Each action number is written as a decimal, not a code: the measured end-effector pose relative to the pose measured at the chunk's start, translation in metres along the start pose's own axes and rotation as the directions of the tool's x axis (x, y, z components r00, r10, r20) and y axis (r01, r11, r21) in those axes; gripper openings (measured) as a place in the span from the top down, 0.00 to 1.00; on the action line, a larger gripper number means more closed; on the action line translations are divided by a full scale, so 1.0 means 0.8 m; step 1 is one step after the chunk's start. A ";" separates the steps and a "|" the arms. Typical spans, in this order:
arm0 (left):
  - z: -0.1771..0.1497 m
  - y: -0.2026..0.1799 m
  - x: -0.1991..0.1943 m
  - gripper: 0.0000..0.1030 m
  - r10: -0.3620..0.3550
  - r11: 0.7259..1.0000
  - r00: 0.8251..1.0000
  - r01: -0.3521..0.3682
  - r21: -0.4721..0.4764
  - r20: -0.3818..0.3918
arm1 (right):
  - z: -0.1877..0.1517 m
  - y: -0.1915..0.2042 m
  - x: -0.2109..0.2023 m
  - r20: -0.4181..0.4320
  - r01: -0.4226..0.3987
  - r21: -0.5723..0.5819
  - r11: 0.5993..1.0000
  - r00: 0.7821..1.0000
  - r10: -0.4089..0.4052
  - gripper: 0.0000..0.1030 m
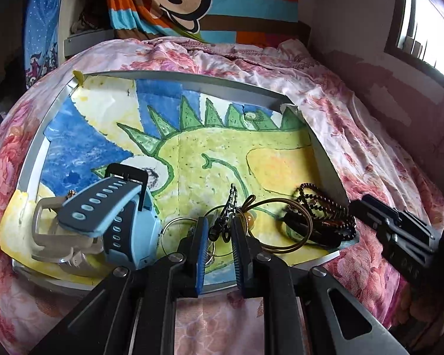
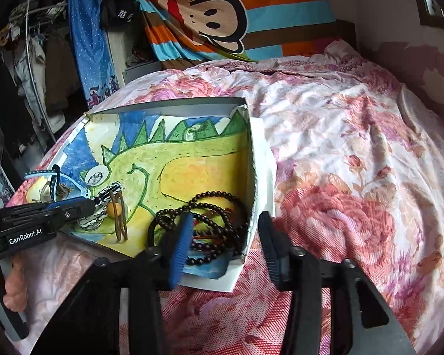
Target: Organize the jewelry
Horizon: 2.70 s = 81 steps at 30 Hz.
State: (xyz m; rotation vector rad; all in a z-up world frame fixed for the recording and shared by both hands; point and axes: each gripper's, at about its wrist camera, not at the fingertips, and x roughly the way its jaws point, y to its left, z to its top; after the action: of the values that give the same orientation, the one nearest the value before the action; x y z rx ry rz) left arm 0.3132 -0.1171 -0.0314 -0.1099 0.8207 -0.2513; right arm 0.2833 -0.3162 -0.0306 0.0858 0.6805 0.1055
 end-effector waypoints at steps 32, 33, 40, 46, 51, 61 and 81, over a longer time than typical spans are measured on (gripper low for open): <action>-0.039 0.023 -0.230 0.00 0.090 0.995 0.941 -0.074 -0.060 0.326 | -0.024 0.081 -0.205 0.330 -0.040 -0.066 0.997 0.942 0.060 0.02; -0.045 0.027 -0.238 0.00 0.097 0.995 0.938 -0.080 -0.065 0.334 | -0.031 0.087 -0.212 0.342 -0.040 -0.072 0.997 0.938 0.062 0.02; -0.088 0.049 -0.288 0.00 0.129 0.991 0.922 -0.106 -0.083 0.365 | -0.069 0.114 -0.259 0.381 -0.036 -0.100 0.994 0.922 0.072 0.02; -0.131 0.059 -0.325 0.00 0.147 0.989 0.909 -0.126 -0.077 0.391 | -0.103 0.130 -0.291 0.384 -0.039 -0.104 0.994 0.920 0.076 0.02; -0.167 0.062 -0.342 0.00 0.172 0.985 0.895 -0.159 -0.066 0.411 | -0.129 0.141 -0.311 0.401 -0.024 -0.110 0.994 0.914 0.067 0.02; -0.216 0.068 -0.353 0.00 0.196 0.980 0.878 -0.190 -0.058 0.436 | -0.170 0.151 -0.332 0.409 0.019 -0.103 0.995 0.912 0.025 0.02; -0.237 0.062 -0.333 0.00 0.169 0.981 0.907 -0.192 0.023 0.386 | -0.191 0.142 -0.300 0.326 0.081 -0.077 0.994 0.944 -0.051 0.02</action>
State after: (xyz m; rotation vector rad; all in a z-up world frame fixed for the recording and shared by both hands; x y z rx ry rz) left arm 0.0082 0.0010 0.0194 -0.0235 0.4279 -0.0734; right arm -0.0064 -0.2272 0.0135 -0.0068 0.3479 0.0553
